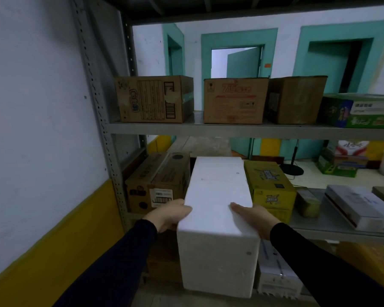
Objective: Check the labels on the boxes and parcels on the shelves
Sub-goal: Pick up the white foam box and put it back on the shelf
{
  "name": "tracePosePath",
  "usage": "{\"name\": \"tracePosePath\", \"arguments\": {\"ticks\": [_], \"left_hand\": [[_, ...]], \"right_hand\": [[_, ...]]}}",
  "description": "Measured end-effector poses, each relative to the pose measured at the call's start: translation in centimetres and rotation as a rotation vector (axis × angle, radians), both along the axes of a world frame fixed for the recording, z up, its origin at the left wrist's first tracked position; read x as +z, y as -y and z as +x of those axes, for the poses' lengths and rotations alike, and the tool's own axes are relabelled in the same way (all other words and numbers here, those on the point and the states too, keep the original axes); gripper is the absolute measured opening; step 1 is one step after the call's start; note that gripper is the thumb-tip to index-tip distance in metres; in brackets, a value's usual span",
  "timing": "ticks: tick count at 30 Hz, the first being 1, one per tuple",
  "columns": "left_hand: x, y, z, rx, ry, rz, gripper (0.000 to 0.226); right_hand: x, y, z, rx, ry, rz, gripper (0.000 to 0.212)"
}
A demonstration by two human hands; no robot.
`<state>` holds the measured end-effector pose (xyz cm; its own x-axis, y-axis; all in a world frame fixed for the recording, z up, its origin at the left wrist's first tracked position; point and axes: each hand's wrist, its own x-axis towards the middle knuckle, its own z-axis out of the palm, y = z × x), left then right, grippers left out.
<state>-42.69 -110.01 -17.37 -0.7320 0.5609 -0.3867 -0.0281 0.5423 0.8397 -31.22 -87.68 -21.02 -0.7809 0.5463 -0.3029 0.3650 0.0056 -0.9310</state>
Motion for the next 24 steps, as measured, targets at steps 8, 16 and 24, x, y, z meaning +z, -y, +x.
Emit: {"name": "tracePosePath", "arguments": {"ticks": [8,16,24], "left_hand": [[0.3,-0.3,0.2,-0.017,-0.050,0.021,0.035],[-1.3,2.8,-2.1,0.327,0.033,0.062,0.057],[-2.0,6.1,-3.9,0.365,0.316,0.267,0.058]], "right_hand": [[-0.2,-0.6,0.2,-0.037,0.016,0.032,0.077],[2.8,-1.3,2.4,0.047,-0.043,-0.408,0.039],[2.4,-1.7,1.5,0.054,-0.024,-0.343,0.053]]}}
